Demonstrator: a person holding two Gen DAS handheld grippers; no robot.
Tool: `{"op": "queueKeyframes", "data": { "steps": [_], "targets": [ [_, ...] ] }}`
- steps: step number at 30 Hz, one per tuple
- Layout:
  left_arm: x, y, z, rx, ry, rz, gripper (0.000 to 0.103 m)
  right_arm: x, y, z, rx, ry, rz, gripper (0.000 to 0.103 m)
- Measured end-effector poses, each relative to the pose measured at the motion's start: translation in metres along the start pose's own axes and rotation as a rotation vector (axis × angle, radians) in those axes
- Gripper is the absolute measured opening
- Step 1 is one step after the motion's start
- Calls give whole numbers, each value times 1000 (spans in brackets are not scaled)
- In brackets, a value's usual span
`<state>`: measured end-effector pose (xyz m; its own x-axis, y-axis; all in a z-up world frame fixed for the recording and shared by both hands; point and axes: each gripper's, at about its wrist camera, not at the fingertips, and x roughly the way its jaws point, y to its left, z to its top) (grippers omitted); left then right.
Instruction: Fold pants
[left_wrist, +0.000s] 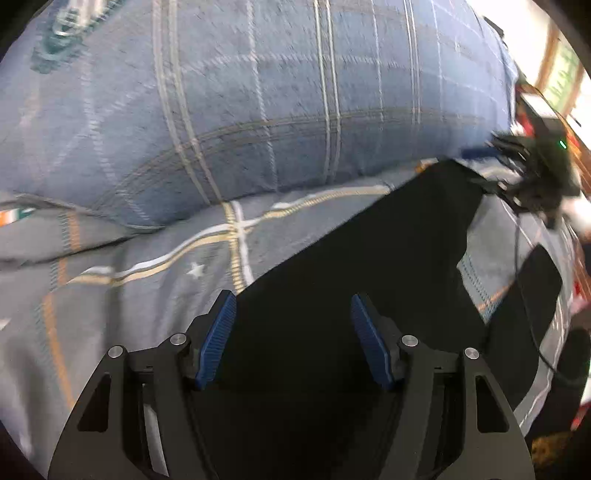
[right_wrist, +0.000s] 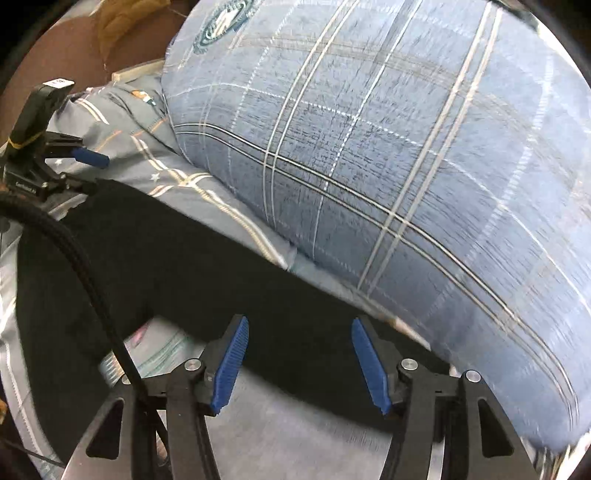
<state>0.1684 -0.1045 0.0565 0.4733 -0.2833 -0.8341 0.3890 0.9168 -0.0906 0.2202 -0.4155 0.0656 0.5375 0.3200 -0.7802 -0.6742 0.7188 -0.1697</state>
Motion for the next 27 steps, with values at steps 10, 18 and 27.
{"op": "queueKeyframes", "data": {
  "steps": [10,18,27],
  "targets": [
    [56,-1,8,208,154,-63,70,80,-3,34,-209,156,183,70],
    [78,2,25,201,165,-119,91,116,-21,31,-178,232,312,76],
    [32,-45,17,290,33,-5,8,80,21,28,-279,248,213,5]
  ]
}}
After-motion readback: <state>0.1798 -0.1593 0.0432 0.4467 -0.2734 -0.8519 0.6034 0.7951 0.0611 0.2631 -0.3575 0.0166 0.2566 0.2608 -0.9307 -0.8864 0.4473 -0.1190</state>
